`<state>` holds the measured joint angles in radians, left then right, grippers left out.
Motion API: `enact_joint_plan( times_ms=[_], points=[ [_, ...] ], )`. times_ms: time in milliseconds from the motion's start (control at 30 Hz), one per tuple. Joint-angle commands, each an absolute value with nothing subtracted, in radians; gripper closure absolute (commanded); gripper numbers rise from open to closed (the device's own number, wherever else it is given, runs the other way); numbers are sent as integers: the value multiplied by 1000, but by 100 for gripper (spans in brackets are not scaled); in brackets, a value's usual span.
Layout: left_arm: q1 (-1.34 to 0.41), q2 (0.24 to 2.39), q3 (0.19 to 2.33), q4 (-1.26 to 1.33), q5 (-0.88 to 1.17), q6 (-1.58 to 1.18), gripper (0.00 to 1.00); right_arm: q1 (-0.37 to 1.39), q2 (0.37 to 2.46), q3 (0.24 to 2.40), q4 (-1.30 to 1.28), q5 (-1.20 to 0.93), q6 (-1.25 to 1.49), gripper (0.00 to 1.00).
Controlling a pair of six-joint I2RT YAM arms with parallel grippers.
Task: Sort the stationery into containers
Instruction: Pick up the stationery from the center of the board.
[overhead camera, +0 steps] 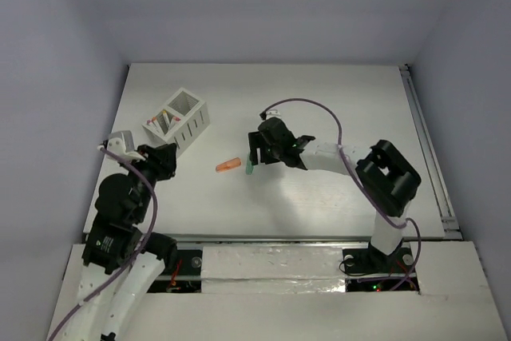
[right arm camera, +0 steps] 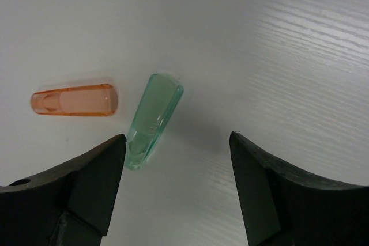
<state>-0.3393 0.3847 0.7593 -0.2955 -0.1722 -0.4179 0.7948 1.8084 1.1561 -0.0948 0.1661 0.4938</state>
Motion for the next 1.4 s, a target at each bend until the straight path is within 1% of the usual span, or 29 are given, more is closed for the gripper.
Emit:
enact_joint_plan(
  times_ms=[0,167,367,467,500,600,667,700,767,800,967,1133,1233,1300,1367],
  points=[
    [-344,254,753,-342,-95,-442,79,825,1891,1274,-182,253,500,24],
    [-344,121,713,-339,-129,-469,77,834,1977,1357,-219,279,520,28],
    [-344,106,701,-319,-86,-457,75,853,2051,1436,-250,296,538,30],
    [-344,97,699,-318,-80,-456,75,862,2086,1465,-288,333,551,41],
    [-344,83,699,-321,-89,-457,75,862,2092,1470,-302,337,555,49],
    [-344,54,709,-337,-119,-468,76,862,2111,1489,-334,351,572,63],
    [-353,40,712,-345,-141,-475,76,862,2112,1505,-345,359,574,77],
    [-353,32,710,-347,-153,-482,76,862,2109,1526,-360,364,575,88],
    [-353,35,707,-338,-150,-480,76,862,2086,1539,-361,380,572,91],
    [-353,43,707,-319,-150,-474,76,862,2074,1549,-348,391,563,95],
    [-353,64,709,-246,-137,-491,75,862,2007,1611,-337,413,516,97],
    [-362,100,729,-233,-152,-476,75,862,1931,1644,-212,354,456,97],
    [-387,118,745,-261,-208,-443,75,862,1959,1767,-164,292,425,97],
    [-397,129,746,-268,-241,-425,74,862,2017,1888,-128,259,413,97],
    [-397,133,726,-267,-258,-416,74,862,2081,1960,-89,244,410,97]
  ],
)
